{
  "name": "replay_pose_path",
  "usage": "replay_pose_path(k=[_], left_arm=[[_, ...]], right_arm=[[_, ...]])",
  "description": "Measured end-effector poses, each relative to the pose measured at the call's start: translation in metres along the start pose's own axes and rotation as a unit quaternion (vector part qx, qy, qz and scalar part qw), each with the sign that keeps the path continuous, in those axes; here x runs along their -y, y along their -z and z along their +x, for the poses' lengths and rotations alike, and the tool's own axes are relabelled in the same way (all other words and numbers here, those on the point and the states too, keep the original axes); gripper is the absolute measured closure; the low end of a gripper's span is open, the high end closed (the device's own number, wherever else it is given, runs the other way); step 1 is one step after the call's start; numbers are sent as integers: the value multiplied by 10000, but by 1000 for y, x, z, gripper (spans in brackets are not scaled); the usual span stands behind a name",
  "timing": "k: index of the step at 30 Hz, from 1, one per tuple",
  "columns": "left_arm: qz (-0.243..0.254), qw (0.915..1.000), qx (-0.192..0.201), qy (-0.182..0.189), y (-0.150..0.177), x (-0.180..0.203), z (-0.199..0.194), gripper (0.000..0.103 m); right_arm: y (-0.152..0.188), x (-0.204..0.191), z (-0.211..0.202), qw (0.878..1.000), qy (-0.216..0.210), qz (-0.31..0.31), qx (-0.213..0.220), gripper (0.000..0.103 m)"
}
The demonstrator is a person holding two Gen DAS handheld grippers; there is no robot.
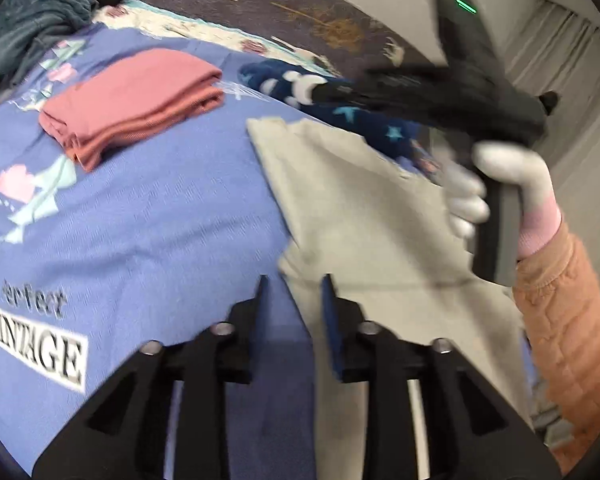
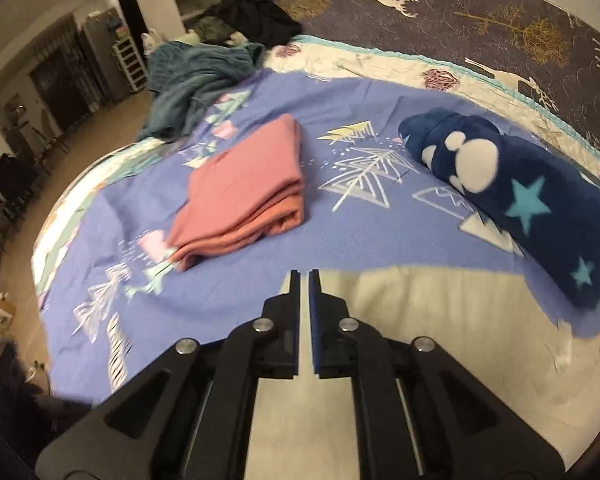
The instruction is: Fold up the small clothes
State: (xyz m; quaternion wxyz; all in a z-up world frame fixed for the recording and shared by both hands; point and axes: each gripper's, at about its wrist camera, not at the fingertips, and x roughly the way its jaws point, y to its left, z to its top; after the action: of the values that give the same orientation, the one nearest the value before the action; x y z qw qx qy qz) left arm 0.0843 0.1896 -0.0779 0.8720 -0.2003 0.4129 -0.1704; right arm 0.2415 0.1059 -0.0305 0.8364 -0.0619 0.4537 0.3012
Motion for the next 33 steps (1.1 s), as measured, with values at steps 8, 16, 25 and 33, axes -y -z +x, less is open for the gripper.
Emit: replay_pose_path(k=[8, 16, 25, 33], left_arm=[[190, 9988, -431, -139, 27, 10, 4, 100], [-279, 9882, 43, -1504, 40, -1, -35, 103], [1470, 9823, 71, -1159, 34, 119, -4, 62], [1903, 9768, -398, -896, 17, 192, 78, 60]], right_arm=[[127, 8, -92, 9987, -429, -155, -224, 74], [212, 97, -163, 9894, 225, 1388, 374, 66], [299, 195, -245, 9393, 1033, 3035, 1221, 56], [389, 270, -306, 8773, 1418, 4251, 1720, 52]])
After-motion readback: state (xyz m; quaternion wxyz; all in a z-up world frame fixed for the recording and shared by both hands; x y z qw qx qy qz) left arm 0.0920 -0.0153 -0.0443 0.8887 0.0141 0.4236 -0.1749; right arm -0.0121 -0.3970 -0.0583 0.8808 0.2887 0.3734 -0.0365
